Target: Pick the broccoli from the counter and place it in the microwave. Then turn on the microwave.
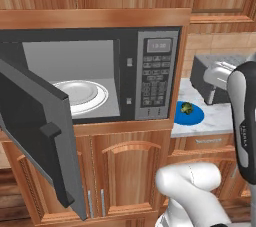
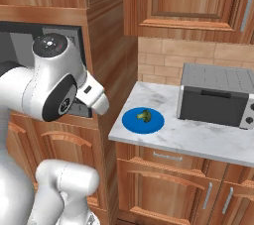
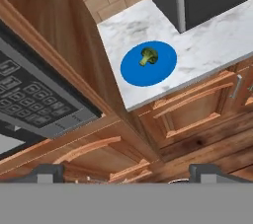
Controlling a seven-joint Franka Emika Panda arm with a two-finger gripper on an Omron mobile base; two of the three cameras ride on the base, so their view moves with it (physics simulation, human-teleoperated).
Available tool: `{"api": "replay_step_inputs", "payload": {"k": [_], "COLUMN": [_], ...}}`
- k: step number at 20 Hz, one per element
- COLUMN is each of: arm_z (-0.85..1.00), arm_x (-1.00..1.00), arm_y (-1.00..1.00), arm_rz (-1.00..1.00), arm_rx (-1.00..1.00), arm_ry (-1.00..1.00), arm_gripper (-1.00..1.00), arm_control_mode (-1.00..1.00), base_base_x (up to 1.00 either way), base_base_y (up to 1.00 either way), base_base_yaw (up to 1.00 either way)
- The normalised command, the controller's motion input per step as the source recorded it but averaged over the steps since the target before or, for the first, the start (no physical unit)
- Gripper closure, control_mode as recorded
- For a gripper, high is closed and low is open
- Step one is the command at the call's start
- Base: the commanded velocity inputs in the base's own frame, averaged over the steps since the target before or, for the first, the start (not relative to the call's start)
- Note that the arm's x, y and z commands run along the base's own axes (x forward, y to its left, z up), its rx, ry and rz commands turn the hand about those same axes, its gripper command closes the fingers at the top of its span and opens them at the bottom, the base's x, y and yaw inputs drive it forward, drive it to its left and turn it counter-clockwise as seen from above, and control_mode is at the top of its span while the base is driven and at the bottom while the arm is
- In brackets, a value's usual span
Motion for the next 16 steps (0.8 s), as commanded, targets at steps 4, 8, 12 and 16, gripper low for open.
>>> {"api": "replay_step_inputs", "payload": {"k": [4, 8, 12, 16], "arm_z": [-0.19, -0.1, -0.23, -0.21], "arm_x": [0.06, 0.24, 0.45, 0.44], "arm_y": [-0.62, -0.48, -0.32, -0.2], "arm_rz": [-0.17, -0.17, -0.16, -0.08], "arm_rx": [-0.01, -0.01, 0.0, 0.0], "arm_ry": [0.0, 0.0, 0.0, 0.0], "arm_gripper": [-1.0, -1.0, -1.0, -1.0], "arm_control_mode": [-1.0, -1.0, -1.0, -1.0], "base_base_x": [0.0, 0.0, 0.0, 0.0], "base_base_y": [0.0, 0.0, 0.0, 0.0], "base_base_yaw": [0.0, 0.0, 0.0, 0.0]}}
